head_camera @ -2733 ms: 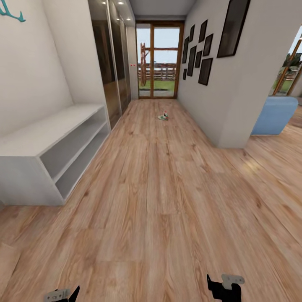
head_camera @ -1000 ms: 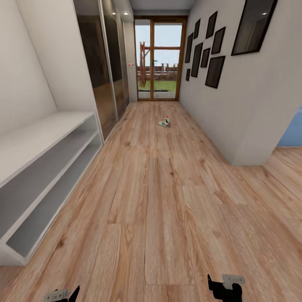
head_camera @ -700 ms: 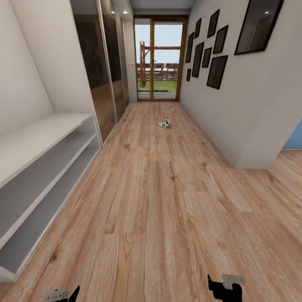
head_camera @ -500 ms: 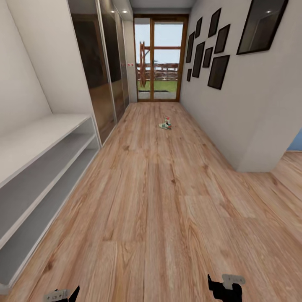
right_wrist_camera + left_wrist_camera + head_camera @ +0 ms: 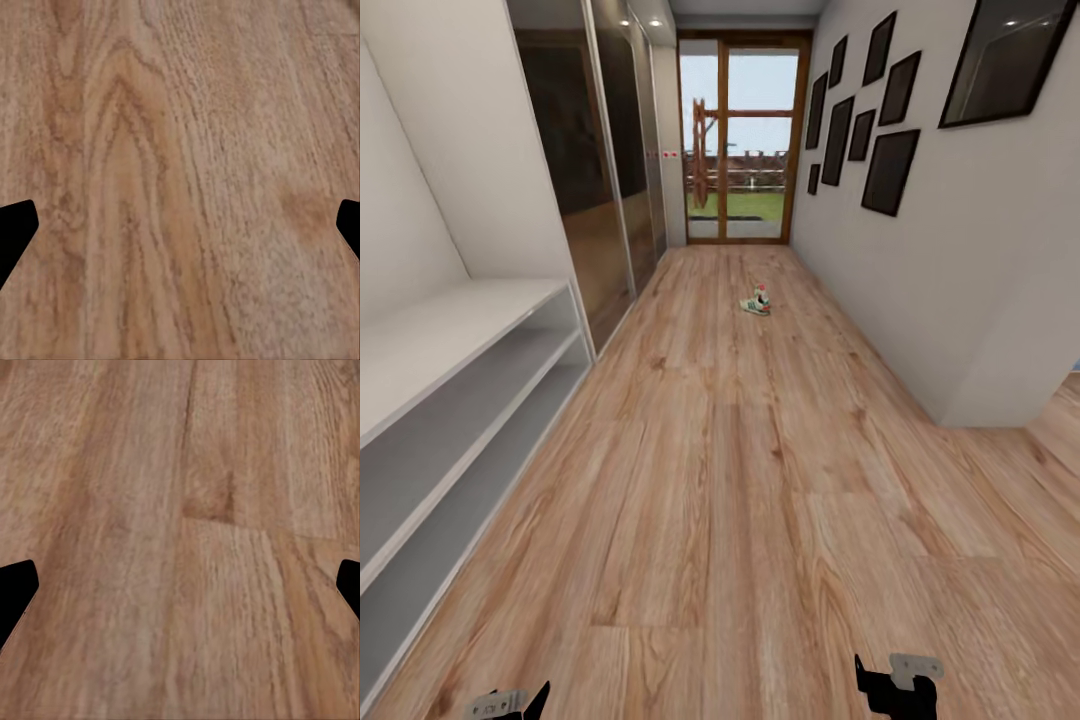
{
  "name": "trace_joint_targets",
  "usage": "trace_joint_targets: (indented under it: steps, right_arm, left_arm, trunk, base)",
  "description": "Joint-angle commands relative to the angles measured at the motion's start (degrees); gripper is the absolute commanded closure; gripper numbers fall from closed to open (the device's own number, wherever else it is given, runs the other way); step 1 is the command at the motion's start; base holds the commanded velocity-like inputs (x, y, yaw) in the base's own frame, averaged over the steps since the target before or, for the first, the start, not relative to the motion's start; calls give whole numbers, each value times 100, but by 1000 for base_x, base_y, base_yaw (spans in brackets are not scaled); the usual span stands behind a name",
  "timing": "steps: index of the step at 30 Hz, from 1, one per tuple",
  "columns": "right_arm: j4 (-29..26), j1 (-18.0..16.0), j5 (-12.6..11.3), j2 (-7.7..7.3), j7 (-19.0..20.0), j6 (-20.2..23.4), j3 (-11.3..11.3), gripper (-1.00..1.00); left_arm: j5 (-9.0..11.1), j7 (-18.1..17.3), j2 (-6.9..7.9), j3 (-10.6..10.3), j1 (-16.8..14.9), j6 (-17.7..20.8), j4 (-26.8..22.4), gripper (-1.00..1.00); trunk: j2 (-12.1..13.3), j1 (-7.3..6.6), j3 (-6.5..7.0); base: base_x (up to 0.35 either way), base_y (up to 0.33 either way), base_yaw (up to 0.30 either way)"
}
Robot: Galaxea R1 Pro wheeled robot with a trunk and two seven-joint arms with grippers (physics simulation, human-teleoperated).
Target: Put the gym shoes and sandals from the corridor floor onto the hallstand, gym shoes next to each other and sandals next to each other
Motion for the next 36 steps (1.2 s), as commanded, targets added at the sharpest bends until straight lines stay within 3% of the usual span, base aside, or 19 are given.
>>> trace_joint_targets:
  steps: [1,36]
  right_arm:
    - [6,-3,42,0,-16,-17,-34,-100]
    - [6,-3,43,4,-16,-17,-34,-100]
  left_arm:
    - [60,-57,1,7,-4,6,8,-100]
    - [60,-57,1,7,-4,6,8,-100]
  trunk:
    - [-2,2,-5]
    - [-2,2,-5]
  base:
    - [338,0,0]
    - [338,0,0]
